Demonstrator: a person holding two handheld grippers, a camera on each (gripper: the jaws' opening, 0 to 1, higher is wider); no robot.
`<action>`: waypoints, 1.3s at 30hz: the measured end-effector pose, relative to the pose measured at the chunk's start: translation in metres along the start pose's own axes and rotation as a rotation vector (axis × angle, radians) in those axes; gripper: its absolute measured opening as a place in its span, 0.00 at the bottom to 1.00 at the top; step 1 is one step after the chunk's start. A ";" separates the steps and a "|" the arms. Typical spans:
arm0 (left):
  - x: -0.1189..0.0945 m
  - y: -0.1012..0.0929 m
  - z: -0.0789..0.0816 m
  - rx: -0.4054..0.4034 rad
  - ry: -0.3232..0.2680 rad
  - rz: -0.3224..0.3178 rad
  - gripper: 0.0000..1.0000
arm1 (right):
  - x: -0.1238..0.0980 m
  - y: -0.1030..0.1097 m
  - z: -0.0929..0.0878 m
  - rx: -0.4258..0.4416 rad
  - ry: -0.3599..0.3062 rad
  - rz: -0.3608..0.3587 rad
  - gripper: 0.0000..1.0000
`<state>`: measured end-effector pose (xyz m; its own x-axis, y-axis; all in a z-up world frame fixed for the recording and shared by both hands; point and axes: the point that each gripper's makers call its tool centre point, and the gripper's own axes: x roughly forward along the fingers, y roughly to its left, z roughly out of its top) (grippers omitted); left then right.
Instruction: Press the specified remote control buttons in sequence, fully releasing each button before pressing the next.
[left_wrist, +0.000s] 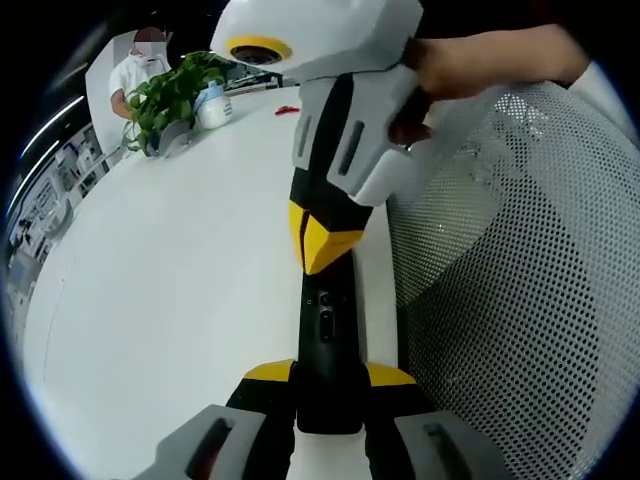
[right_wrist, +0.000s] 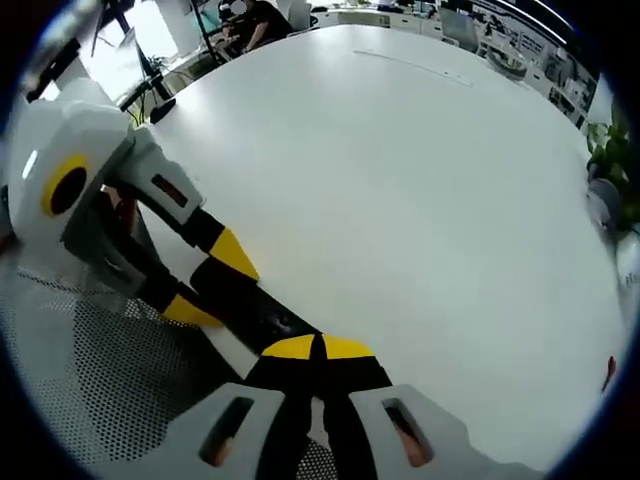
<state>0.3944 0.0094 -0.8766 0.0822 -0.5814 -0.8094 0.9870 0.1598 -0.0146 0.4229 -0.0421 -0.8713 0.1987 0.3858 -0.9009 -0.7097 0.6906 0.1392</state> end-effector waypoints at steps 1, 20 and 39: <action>0.000 0.000 0.000 -0.001 0.000 0.001 0.25 | 0.000 0.000 0.000 -0.001 -0.004 0.001 0.00; 0.001 0.000 0.000 -0.003 0.000 0.004 0.25 | -0.001 0.014 -0.001 0.095 0.039 0.109 0.00; 0.000 0.000 0.000 -0.005 -0.004 0.006 0.25 | -0.001 0.022 -0.004 -0.053 0.062 0.067 0.00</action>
<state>0.3944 0.0088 -0.8768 0.0881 -0.5833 -0.8074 0.9858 0.1674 -0.0134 0.4041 -0.0297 -0.8690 0.1085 0.3906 -0.9142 -0.7554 0.6302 0.1796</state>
